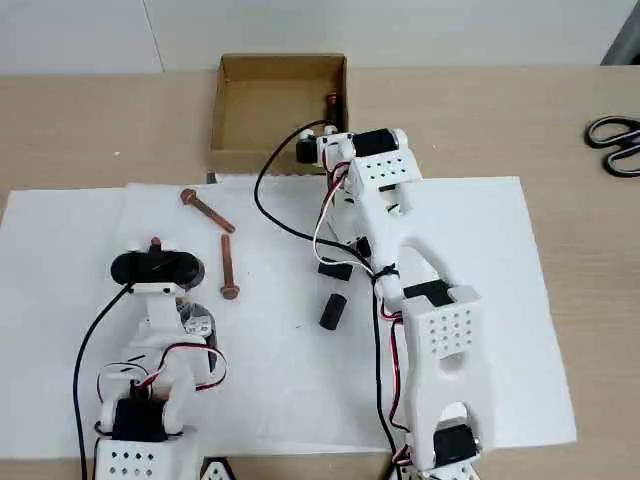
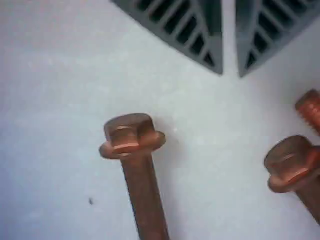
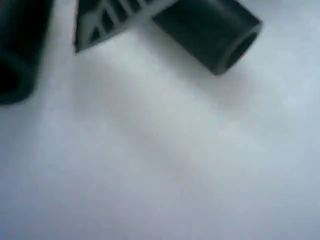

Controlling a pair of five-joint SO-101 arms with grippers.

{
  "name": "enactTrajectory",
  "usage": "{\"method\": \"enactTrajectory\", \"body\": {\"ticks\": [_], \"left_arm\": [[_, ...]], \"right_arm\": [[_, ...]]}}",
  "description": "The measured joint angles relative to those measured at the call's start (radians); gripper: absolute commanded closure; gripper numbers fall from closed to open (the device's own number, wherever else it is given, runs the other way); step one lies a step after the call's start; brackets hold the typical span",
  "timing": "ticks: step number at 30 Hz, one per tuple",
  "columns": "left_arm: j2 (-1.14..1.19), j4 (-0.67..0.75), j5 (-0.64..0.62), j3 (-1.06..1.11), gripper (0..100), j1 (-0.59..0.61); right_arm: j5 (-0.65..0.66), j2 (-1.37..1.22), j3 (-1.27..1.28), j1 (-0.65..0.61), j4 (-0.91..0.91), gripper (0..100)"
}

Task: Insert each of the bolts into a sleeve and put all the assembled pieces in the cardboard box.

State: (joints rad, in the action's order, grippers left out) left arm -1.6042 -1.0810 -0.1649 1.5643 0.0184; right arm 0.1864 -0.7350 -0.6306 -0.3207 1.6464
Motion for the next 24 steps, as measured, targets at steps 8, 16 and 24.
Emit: {"method": "enactTrajectory", "body": {"ticks": [8, 16, 24], "left_arm": [[0.0, 0.0, 0.0, 0.0, 99, 0.0], [0.0, 0.0, 0.0, 0.0, 99, 0.0], [0.002, -0.003, 0.0, -0.107, 99, 0.0]], "right_arm": [[0.002, -0.038, -0.017, 0.012, -0.006, 99.1], [0.002, 0.009, -0.002, 0.012, -0.006, 99.3], [0.0, 0.236, 0.034, 0.008, 0.023, 99.5]]}}
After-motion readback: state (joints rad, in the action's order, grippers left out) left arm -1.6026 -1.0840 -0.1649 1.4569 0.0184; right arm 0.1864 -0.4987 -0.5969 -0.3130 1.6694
